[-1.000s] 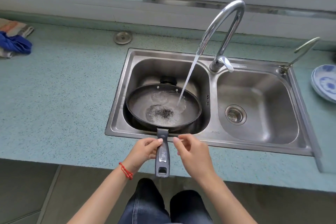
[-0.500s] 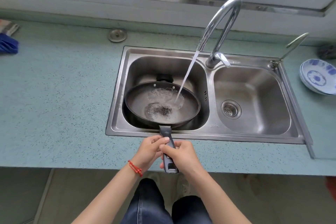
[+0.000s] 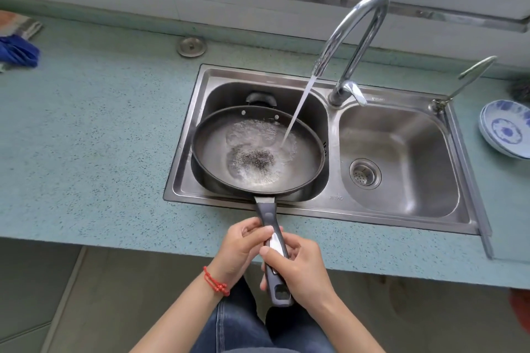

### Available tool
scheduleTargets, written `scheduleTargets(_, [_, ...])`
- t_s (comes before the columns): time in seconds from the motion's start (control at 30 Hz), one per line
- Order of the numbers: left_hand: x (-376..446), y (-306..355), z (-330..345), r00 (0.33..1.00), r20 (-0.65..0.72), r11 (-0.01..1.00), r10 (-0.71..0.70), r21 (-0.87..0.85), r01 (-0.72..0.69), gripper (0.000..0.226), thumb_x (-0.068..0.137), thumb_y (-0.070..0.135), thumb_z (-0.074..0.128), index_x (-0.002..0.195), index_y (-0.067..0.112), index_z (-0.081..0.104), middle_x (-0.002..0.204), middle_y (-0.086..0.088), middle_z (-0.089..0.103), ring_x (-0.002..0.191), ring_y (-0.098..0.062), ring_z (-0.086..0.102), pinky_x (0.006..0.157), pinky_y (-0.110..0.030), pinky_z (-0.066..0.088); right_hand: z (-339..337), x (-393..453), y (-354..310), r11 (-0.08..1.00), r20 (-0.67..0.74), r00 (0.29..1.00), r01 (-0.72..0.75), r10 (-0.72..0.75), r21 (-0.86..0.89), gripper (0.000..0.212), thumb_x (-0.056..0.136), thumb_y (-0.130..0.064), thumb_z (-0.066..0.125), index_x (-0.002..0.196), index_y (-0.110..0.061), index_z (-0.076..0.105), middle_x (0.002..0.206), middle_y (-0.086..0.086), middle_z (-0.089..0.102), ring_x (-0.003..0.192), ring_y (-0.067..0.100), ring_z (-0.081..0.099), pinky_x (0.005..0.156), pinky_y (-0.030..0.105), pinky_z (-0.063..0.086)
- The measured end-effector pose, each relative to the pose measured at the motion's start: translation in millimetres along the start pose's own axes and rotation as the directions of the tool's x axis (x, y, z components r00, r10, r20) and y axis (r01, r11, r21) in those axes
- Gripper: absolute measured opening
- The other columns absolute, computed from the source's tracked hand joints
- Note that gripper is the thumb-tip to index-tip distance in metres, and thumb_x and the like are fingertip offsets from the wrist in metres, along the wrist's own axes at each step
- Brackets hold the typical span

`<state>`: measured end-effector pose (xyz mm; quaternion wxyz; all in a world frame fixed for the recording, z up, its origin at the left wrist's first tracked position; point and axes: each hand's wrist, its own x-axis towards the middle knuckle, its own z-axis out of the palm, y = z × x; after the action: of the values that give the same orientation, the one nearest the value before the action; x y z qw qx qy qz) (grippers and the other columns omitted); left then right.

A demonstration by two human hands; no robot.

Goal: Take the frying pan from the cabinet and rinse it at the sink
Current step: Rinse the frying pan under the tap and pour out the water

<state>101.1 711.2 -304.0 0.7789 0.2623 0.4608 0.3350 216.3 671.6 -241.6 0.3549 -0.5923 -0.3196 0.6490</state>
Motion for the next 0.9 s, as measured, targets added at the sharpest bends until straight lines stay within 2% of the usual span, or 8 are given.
scheduleTargets(0.2, [1.8,-3.2,18.2,0.994,-0.07,0.989,-0.082,-0.129,0.073,0.01,0.08,0.001,0.055,0.088,-0.003,0.06,0.071,-0.006,0.074,0.065,-0.013,0.069,0.056,-0.025,0.055,-6.0,-7.7,13.9,0.999,0.016,0.999,0.048,-0.048,-0.008,0.015,0.072,-0.016,0.063,0.078,-0.003,0.058,0.052,0.006,0.058,0.038,0.021,0.06,0.04,0.022,0.046])
scheduleTargets(0.33, [-1.6,-8.8,20.0,0.994,-0.09,0.991,-0.056,-0.126,0.045,0.009,0.078,-0.003,0.058,0.087,-0.005,0.06,0.071,-0.006,0.073,0.066,-0.013,0.069,0.056,-0.025,0.055,-10.7,-11.0,20.3,0.999,0.039,0.998,0.042,-0.042,-0.013,0.023,0.074,-0.014,0.062,0.086,0.005,0.057,0.057,0.011,0.057,0.038,0.02,0.059,0.041,0.023,0.047])
scheduleTargets(0.4, [-2.2,-10.4,21.0,0.995,-0.1,0.994,-0.018,-0.111,0.007,0.009,0.073,-0.002,0.064,0.082,-0.003,0.062,0.071,-0.006,0.072,0.066,-0.013,0.069,0.057,-0.025,0.055,-12.6,-12.1,21.7,0.999,0.052,0.998,0.047,-0.046,-0.025,0.02,0.073,-0.015,0.061,0.085,0.001,0.058,0.057,0.011,0.057,0.039,0.02,0.059,0.042,0.024,0.047])
scheduleTargets(0.6, [-1.0,-9.5,28.6,0.976,-0.172,0.991,0.132,0.041,-0.126,0.021,0.059,0.014,0.069,0.074,0.004,0.06,0.062,-0.001,0.065,0.061,-0.014,0.06,0.06,-0.026,0.051,-20.1,-10.2,16.0,0.996,0.077,0.997,0.016,-0.009,-0.088,0.007,0.073,-0.013,0.059,0.078,-0.012,0.055,0.051,0.0,0.058,0.04,0.021,0.059,0.043,0.023,0.047])
scheduleTargets(0.73, [3.8,-11.9,34.5,0.935,-0.25,0.956,0.252,0.216,-0.2,0.016,0.066,0.012,0.069,0.071,0.009,0.055,0.063,-0.001,0.059,0.056,-0.005,0.054,0.059,-0.022,0.044,-21.1,-6.4,15.7,0.972,-0.044,0.999,-0.014,0.004,-0.233,0.021,0.063,-0.024,0.057,0.084,-0.025,0.056,0.054,-0.003,0.06,0.045,0.02,0.059,0.049,0.026,0.046])
scheduleTargets(0.8, [4.0,-12.9,35.8,0.916,-0.27,0.927,0.298,0.311,-0.21,0.028,0.057,0.029,0.068,0.07,0.01,0.053,0.065,-0.004,0.055,0.058,-0.009,0.051,0.059,-0.025,0.042,-18.9,-6.0,20.7,0.958,-0.124,0.992,-0.007,-0.03,-0.286,0.025,0.06,-0.029,0.057,0.085,-0.03,0.055,0.059,0.0,0.063,0.048,0.018,0.059,0.053,0.028,0.046])
scheduleTargets(0.83, [3.5,-12.3,36.1,0.91,-0.274,0.917,0.31,0.34,-0.21,0.032,0.053,0.034,0.066,0.07,0.01,0.052,0.065,-0.005,0.054,0.059,-0.01,0.049,0.058,-0.025,0.041,-17.0,-6.7,23.2,0.96,-0.148,0.988,0.006,-0.049,-0.279,0.025,0.059,-0.03,0.059,0.084,-0.03,0.055,0.058,0.0,0.064,0.048,0.018,0.058,0.053,0.028,0.045])
scheduleTargets(0.9, [3.6,-10.5,36.8,0.908,-0.28,0.914,0.313,0.348,-0.208,0.024,0.057,0.028,0.065,0.068,0.011,0.051,0.062,-0.003,0.052,0.054,-0.005,0.048,0.054,-0.02,0.041,-14.3,-6.8,25.9,0.975,-0.17,0.983,0.032,-0.071,-0.221,0.023,0.062,-0.026,0.063,0.084,-0.028,0.056,0.051,-0.002,0.061,0.044,0.015,0.055,0.049,0.024,0.043])
